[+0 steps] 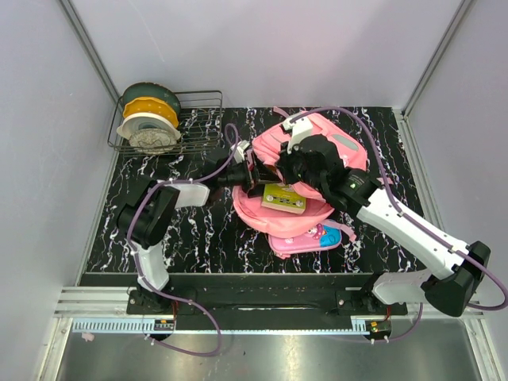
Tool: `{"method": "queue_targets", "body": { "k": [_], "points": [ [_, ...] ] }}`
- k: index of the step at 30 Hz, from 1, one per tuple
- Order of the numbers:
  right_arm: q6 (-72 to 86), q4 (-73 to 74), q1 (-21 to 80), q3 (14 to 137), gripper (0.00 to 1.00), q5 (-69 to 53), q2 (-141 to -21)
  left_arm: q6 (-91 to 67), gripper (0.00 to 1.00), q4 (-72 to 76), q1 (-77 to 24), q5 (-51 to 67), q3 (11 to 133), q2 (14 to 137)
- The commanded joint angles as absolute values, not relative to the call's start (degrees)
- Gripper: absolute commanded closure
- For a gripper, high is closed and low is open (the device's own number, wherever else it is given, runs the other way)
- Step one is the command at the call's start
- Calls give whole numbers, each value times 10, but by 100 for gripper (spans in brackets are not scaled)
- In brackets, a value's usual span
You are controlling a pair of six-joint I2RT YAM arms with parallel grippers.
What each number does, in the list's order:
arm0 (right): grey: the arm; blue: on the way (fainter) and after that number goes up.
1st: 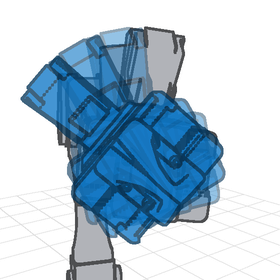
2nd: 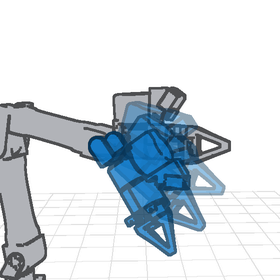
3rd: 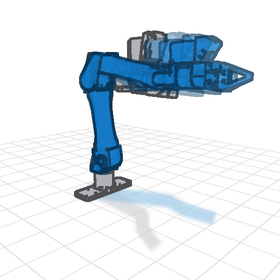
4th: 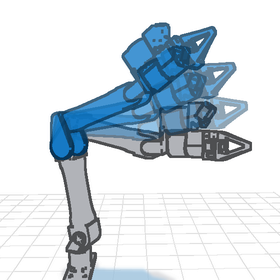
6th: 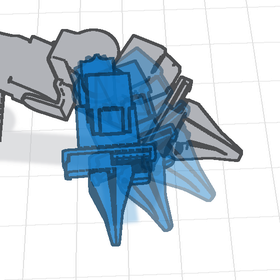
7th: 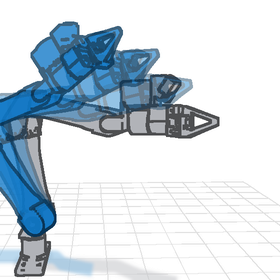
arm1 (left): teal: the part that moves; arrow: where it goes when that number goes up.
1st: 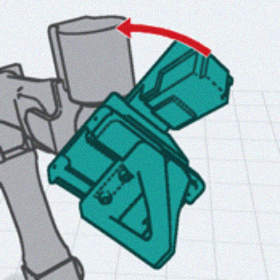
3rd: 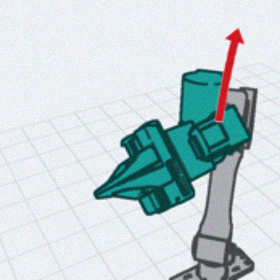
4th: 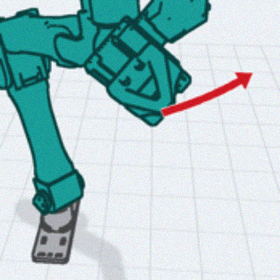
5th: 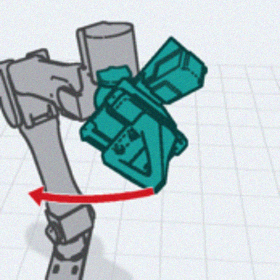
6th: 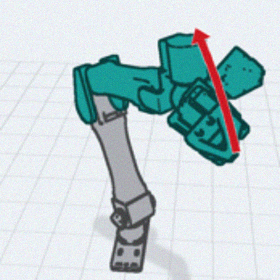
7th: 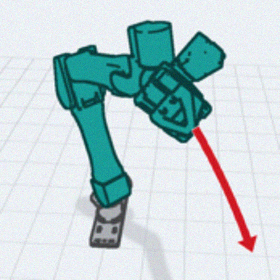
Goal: Pack the student bag
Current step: Place the book in the student bag.
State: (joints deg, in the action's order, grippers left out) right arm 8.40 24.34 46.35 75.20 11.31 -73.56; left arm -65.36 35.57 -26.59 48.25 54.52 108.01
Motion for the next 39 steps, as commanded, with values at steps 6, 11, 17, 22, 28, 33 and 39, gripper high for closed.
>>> {"method": "queue_targets", "body": {
  "k": [6,11,17,22,28,33,39],
  "points": [
    [100,187,469,807,100,127,-751,-571,1,276,-265,437,497,971],
    [98,187,469,818,100,119,-758,-560,1,257,-270,417,461,947],
    [94,187,469,824,100,108,-759,-563,1,262,-308,369,444,957],
    [97,185,470,819,100,106,-753,-570,6,276,-319,366,441,977],
    [97,182,469,814,100,105,-748,-570,34,286,-321,364,440,983],
    [98,179,469,809,100,106,-741,-561,73,273,-322,367,468,986],
    [101,178,469,801,100,100,-728,-491,79,183,-320,372,531,975]
  ]
}}
